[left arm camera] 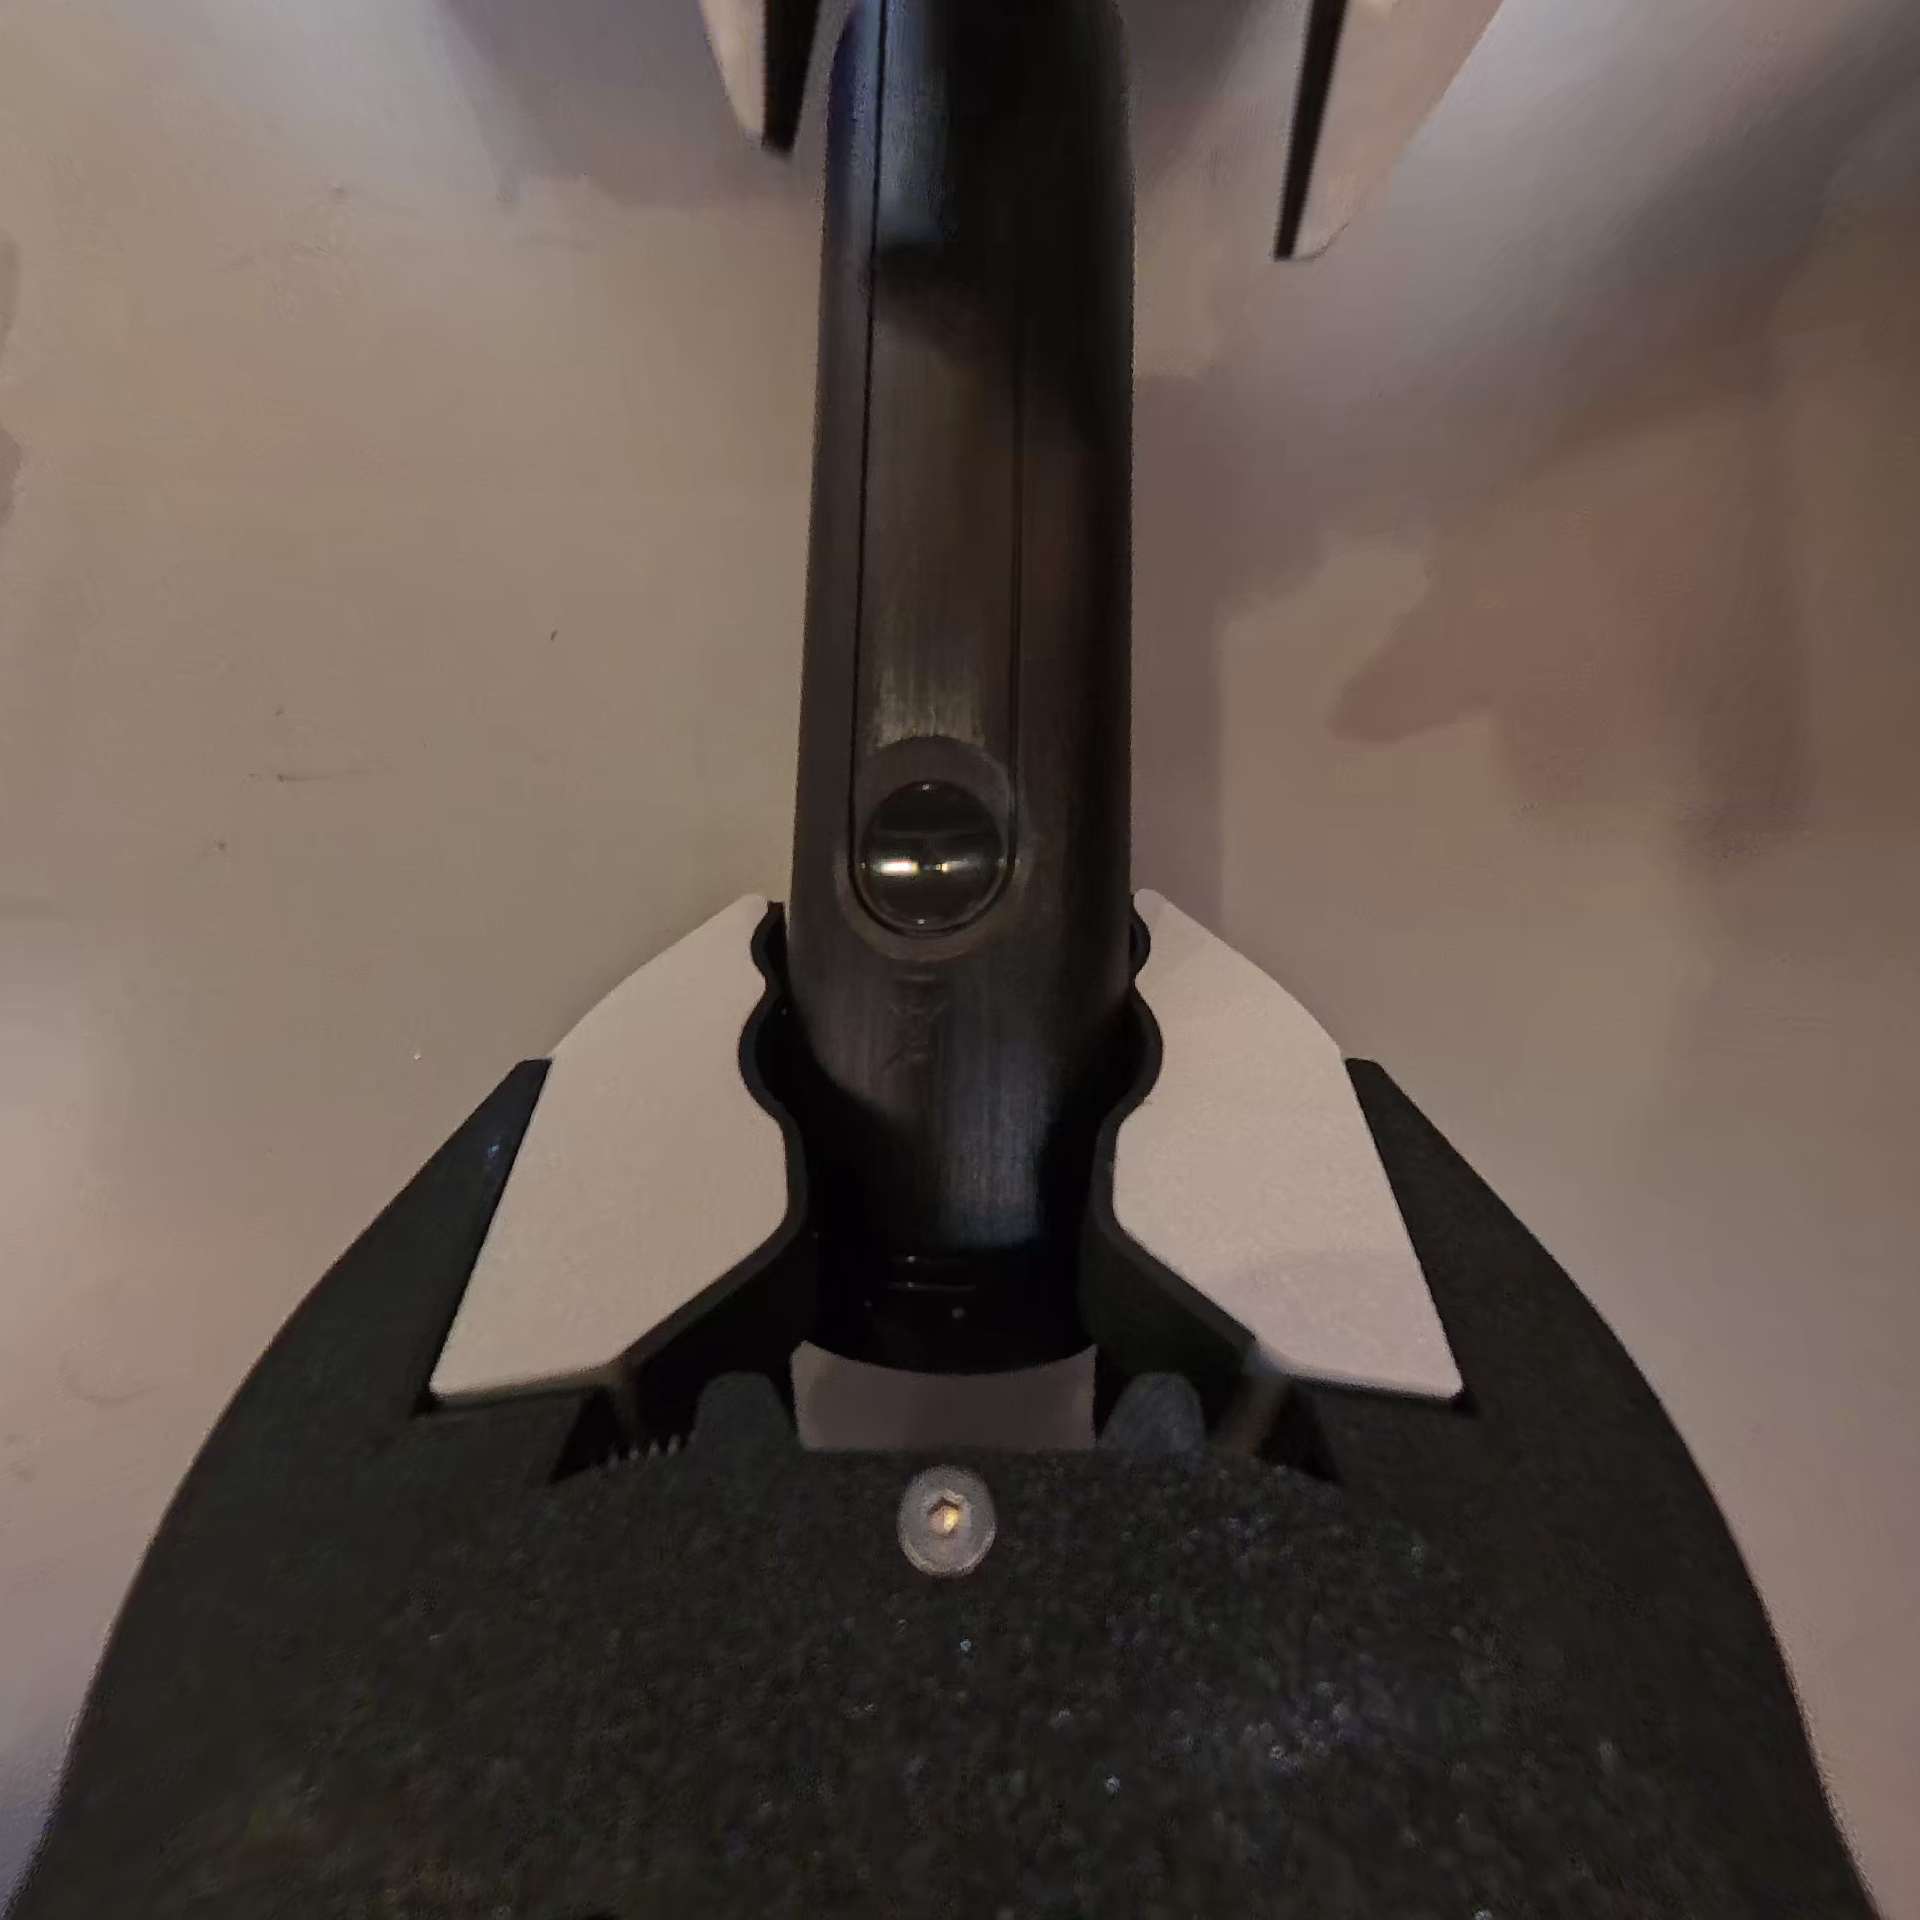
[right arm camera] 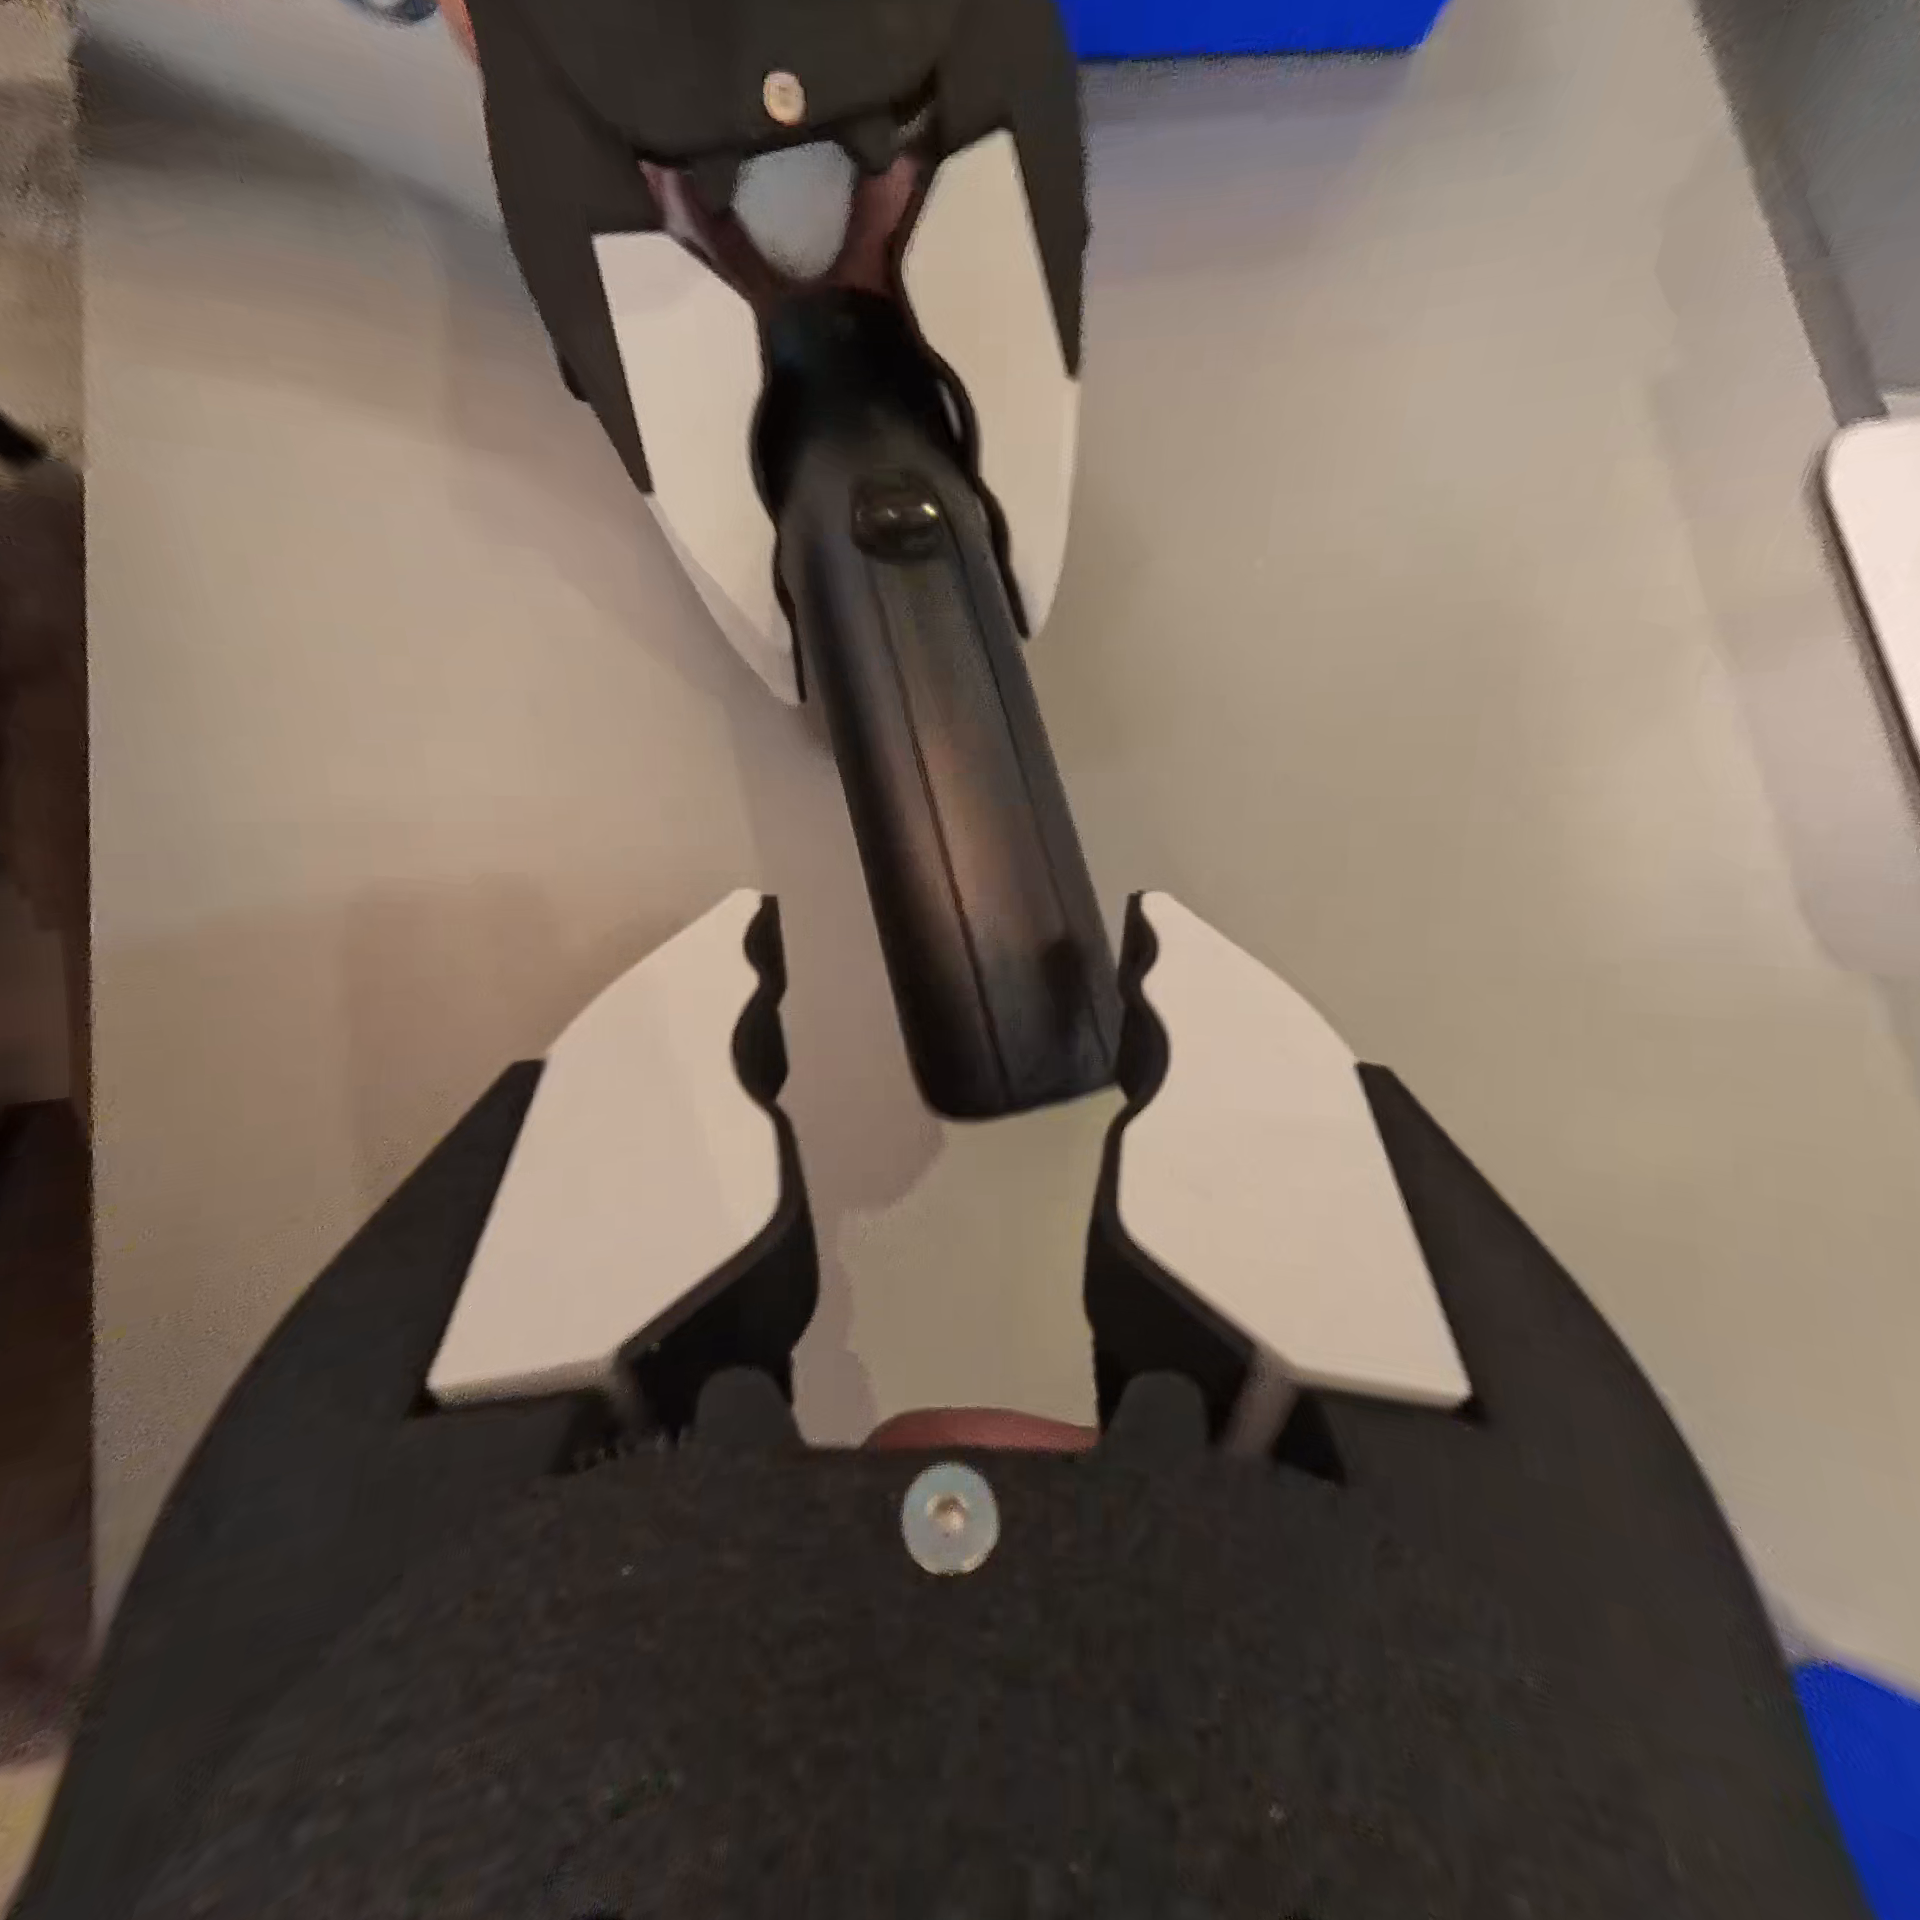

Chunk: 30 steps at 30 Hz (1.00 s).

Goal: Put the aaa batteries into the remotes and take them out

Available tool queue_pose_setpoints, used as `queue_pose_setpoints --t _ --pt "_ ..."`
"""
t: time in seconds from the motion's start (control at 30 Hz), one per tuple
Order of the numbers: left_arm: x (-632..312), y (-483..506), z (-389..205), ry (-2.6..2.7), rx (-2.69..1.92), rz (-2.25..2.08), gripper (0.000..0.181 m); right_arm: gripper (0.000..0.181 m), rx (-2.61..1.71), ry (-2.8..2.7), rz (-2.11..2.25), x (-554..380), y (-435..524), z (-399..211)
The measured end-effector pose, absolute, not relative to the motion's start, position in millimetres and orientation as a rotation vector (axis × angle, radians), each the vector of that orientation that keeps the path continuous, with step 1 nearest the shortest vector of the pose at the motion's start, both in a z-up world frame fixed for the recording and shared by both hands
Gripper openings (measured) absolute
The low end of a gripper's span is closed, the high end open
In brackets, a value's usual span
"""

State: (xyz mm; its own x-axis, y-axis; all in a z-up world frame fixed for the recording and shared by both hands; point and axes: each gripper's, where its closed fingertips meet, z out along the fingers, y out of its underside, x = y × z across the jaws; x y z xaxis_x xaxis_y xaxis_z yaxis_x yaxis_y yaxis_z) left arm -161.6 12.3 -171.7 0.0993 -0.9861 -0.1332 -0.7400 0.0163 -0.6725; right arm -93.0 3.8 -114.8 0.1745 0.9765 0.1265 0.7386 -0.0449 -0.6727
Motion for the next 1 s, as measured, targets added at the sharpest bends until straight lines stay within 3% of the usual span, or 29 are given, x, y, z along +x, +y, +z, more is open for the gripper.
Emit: queue_pose_setpoints --t 0.3,0.57,0.63,0.77,1.0 --pt "-158 10 -173 1.736 -1.77 -0.438 0.06 0.057 -1.936 -2.06 0.411 -131 7 -147" --pt "-149 1 -169 1.73 -1.741 -0.507 0.06 0.05 -1.963 -1.982 0.494 -126 -6 -146" --pt "-143 -5 -162 1.742 -1.7 -0.539 0.062 0.05 -1.974 -1.935 0.532 -122 -13 -139" --pt "-150 -1 -143 1.665 -1.718 -0.564 0.092 0.05 -2.005 -1.792 0.465 -92 -14 -119" --pt "-170 -7 -118 1.272 -1.803 -0.88 0.089 0.05 -2.058 -1.1 0.317 40 17 -20"
